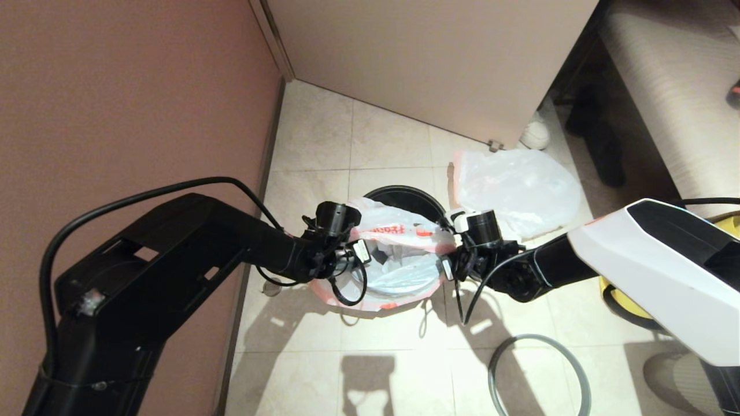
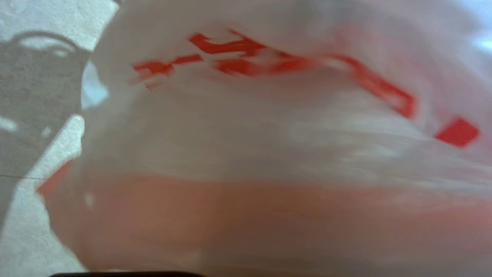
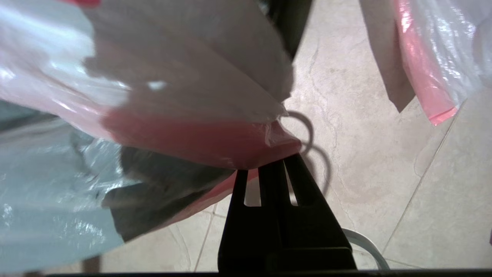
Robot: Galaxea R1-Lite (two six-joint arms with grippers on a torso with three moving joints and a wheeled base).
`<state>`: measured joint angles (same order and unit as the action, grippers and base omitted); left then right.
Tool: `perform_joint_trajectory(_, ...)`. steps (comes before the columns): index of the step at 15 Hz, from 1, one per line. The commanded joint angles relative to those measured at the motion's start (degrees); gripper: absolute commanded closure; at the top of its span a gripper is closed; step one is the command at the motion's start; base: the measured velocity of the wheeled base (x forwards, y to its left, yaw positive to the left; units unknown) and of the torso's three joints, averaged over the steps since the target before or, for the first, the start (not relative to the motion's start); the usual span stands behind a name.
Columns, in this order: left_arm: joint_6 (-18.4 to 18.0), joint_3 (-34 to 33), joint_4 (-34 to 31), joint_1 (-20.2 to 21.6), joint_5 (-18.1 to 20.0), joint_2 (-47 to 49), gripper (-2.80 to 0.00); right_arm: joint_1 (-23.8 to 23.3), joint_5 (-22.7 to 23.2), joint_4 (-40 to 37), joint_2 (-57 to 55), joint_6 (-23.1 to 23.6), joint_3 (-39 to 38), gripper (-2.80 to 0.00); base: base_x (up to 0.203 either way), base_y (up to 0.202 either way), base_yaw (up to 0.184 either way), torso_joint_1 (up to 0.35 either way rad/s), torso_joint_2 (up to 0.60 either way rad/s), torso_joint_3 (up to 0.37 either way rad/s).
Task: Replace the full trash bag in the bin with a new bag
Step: Put the new garbage bag on the trash can
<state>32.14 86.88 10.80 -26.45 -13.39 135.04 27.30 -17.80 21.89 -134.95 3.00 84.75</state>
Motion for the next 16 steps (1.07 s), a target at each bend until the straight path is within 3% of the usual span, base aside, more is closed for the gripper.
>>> perform_joint_trajectory(1,0.0,-0.5,0.0,-0.2,-0.1,0.5,0.00,-1.1,-0.4,0.5,1.0,-2.0,0.2,0.00,0.000,0.000,0.000,0.000,0.00,0.000)
perform_joint_trajectory(5,-0.6,-1.4,-0.2,-0.5,1.7,0.8,0.00,-3.1,0.0,0.4,2.4,-6.0,2.1,0.00,0.000,0.000,0.000,0.000,0.00,0.000)
perform_joint_trajectory(11,-1.9,-2.5,0.5,-1.1,2.6,0.7,0.00,-3.3,0.9,-0.3,3.5,-8.3,3.0,0.00,0.000,0.000,0.000,0.000,0.00,0.000)
perform_joint_trajectory(16,-1.8,-2.2,0.5,-1.1,2.5,0.3,0.00,-3.3,7.8,-13.3,12.7,-14.8,-0.4,0.00,0.000,0.000,0.000,0.000,0.00,0.000)
